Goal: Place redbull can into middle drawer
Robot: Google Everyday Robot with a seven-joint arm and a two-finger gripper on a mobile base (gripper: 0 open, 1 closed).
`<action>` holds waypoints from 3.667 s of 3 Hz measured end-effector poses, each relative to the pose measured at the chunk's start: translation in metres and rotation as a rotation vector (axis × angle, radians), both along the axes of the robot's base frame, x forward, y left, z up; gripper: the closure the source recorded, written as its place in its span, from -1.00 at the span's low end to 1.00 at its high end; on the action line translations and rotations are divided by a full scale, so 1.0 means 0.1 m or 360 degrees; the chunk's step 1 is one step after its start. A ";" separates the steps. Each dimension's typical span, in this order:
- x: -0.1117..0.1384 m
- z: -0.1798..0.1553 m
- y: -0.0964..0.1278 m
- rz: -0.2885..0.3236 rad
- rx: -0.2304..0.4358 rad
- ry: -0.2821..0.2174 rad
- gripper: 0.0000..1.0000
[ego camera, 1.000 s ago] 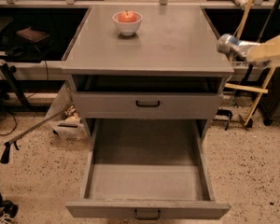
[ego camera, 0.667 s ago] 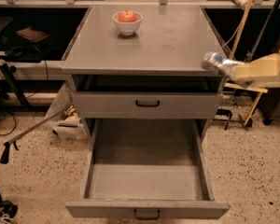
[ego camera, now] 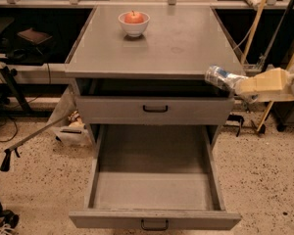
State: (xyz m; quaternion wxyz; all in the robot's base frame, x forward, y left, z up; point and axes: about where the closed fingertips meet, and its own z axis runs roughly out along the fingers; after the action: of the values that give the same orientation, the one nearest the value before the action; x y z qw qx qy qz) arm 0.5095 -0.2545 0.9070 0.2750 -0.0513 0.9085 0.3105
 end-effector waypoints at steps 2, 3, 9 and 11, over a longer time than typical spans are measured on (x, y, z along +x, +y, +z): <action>-0.02 -1.55 0.50 0.0054 -0.0061 0.0306 1.00; -0.11 -2.49 0.68 -0.0002 -0.0163 0.0422 1.00; -0.13 -4.87 1.46 0.0102 -0.0488 0.0914 0.63; -0.13 -4.87 1.46 0.0102 -0.0488 0.0914 -0.30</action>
Offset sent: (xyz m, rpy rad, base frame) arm 0.0010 0.0807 -0.3103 -0.1013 0.3332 -0.0240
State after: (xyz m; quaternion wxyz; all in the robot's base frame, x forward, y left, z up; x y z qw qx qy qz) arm 0.4966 -0.1089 0.4204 -0.0133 -0.0311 0.9830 0.1803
